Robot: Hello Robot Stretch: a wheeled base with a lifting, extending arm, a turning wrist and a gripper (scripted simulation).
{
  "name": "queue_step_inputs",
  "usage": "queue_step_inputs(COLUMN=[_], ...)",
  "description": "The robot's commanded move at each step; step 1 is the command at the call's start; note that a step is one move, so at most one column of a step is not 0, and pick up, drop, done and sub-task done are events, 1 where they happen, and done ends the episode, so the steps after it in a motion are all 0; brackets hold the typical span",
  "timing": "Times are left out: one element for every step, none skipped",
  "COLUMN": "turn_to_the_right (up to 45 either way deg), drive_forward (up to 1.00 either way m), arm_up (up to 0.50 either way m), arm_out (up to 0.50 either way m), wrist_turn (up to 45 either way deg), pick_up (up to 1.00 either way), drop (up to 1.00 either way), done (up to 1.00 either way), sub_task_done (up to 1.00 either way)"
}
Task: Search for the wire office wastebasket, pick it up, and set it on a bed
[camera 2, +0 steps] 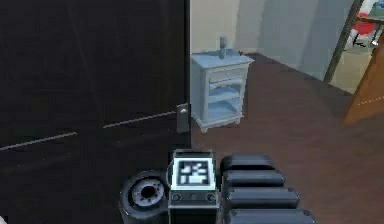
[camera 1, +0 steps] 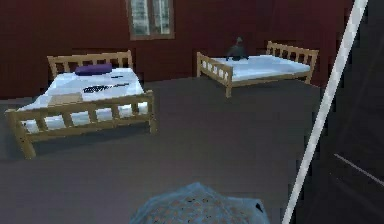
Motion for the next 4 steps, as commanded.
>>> queue_step_inputs(turn_to_the_right=[3.0,0.0,0.0,0.0], drive_forward=[0.00,1.00,1.00,0.30], arm_up=[0.00,0.00,0.00,0.00], arm_out=[0.00,0.00,0.00,0.00], wrist_turn=[0.0,0.0,0.0,0.0], pick_up=[0.00,0.00,0.00,0.00], drop=[0.00,0.00,0.00,0.00], done=[0.00,0.00,0.00,0.00], sub_task_done=[0.00,0.00,0.00,0.00])
